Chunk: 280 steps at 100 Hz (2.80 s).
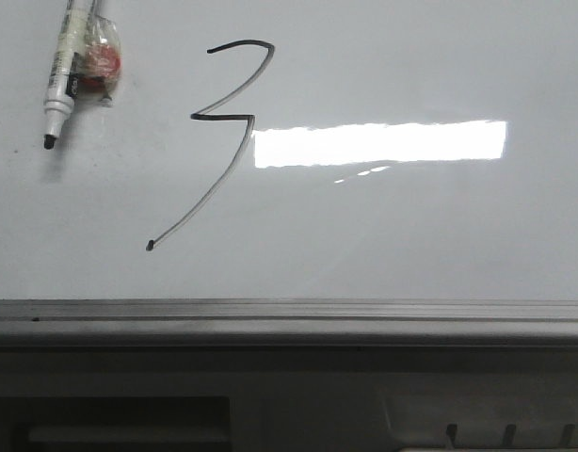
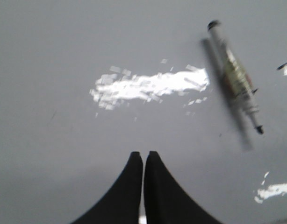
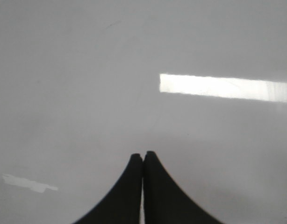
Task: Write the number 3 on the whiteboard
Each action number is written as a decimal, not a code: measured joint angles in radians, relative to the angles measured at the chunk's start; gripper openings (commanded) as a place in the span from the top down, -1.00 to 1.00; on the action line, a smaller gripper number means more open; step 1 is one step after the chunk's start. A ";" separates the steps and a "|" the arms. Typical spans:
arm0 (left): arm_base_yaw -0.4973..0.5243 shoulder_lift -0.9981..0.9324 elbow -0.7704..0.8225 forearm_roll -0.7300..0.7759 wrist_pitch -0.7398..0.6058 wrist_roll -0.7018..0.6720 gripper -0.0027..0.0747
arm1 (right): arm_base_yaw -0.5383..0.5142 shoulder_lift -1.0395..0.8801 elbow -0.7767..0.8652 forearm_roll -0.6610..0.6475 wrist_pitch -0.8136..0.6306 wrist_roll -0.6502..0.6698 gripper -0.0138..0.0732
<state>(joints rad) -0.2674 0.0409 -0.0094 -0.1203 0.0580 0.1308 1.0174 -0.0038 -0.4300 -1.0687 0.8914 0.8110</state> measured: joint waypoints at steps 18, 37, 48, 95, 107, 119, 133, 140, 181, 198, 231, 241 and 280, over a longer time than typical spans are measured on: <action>0.079 -0.045 0.009 0.087 0.176 -0.113 0.99 | 0.000 0.000 0.000 0.000 0.000 0.000 0.78; 0.114 -0.047 0.009 0.137 0.279 -0.131 0.99 | 0.000 0.000 0.000 0.000 0.002 0.002 0.78; 0.122 -0.047 0.009 0.136 0.277 -0.131 0.99 | 0.000 0.000 0.000 0.000 0.002 0.002 0.78; 0.124 -0.047 0.009 0.139 0.265 -0.131 0.99 | 0.000 0.000 0.000 -0.001 0.002 0.002 0.78; 0.124 -0.047 0.009 0.139 0.265 -0.131 0.99 | 0.000 0.000 0.000 -0.001 0.002 0.004 0.78; 0.124 -0.047 0.009 0.139 0.265 -0.131 0.99 | 0.000 0.000 0.000 -0.001 0.002 0.004 0.78; 0.124 -0.047 0.009 0.139 0.265 -0.131 0.99 | 0.000 0.000 0.011 -0.002 0.002 0.004 0.78; 0.124 -0.047 0.009 0.139 0.265 -0.131 0.99 | 0.000 0.000 0.018 -0.002 0.002 0.004 0.78; 0.124 -0.047 0.009 0.139 0.265 -0.131 0.99 | -0.062 0.018 0.103 0.017 -0.168 -0.049 0.78; 0.124 -0.047 0.009 0.139 0.265 -0.131 0.99 | -0.319 0.098 0.105 0.327 -0.332 -0.279 0.78; 0.124 -0.047 0.009 0.139 0.265 -0.131 0.99 | -0.961 0.202 0.304 0.898 -0.848 -0.761 0.78; 0.124 -0.047 0.009 0.139 0.265 -0.131 0.99 | -1.028 0.185 0.394 0.914 -0.913 -0.771 0.78; 0.124 -0.047 0.009 0.139 0.263 -0.131 0.99 | -1.044 -0.004 0.438 0.923 -0.580 -0.778 0.78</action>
<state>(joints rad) -0.1437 -0.0057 -0.0001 0.0182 0.3208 0.0000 -0.0265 -0.0082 0.0081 -0.1454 0.3113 0.0334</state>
